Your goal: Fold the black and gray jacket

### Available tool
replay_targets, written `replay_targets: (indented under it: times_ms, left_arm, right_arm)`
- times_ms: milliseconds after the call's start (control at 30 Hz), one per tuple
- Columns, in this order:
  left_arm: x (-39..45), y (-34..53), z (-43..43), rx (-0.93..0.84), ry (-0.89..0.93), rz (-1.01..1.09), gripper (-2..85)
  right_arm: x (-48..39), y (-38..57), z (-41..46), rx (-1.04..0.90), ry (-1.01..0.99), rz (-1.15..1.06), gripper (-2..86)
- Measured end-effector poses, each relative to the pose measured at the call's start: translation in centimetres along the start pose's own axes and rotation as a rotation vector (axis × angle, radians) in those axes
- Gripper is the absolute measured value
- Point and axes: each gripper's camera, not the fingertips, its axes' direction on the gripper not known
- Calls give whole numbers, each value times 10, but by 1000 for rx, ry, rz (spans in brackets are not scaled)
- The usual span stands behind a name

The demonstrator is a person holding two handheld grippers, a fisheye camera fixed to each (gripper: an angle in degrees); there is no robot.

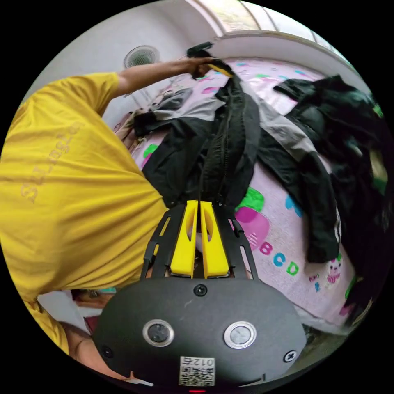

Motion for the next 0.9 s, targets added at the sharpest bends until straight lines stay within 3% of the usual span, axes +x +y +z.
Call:
replay_targets:
  times_ms: [300, 567, 900]
  left_arm:
    - [-48, 24, 12, -131, -114, 52, -2]
    - [-99, 73, 54, -175, -91, -63, 1]
    - [-156, 184, -2, 117, 39, -300, 5]
  right_arm:
    - [-26, -99, 153, -196, -276, -88, 6]
    - [-41, -152, 242, -471, -267, -110, 11]
    - [-73, -198, 312, -584, -193, -95, 59]
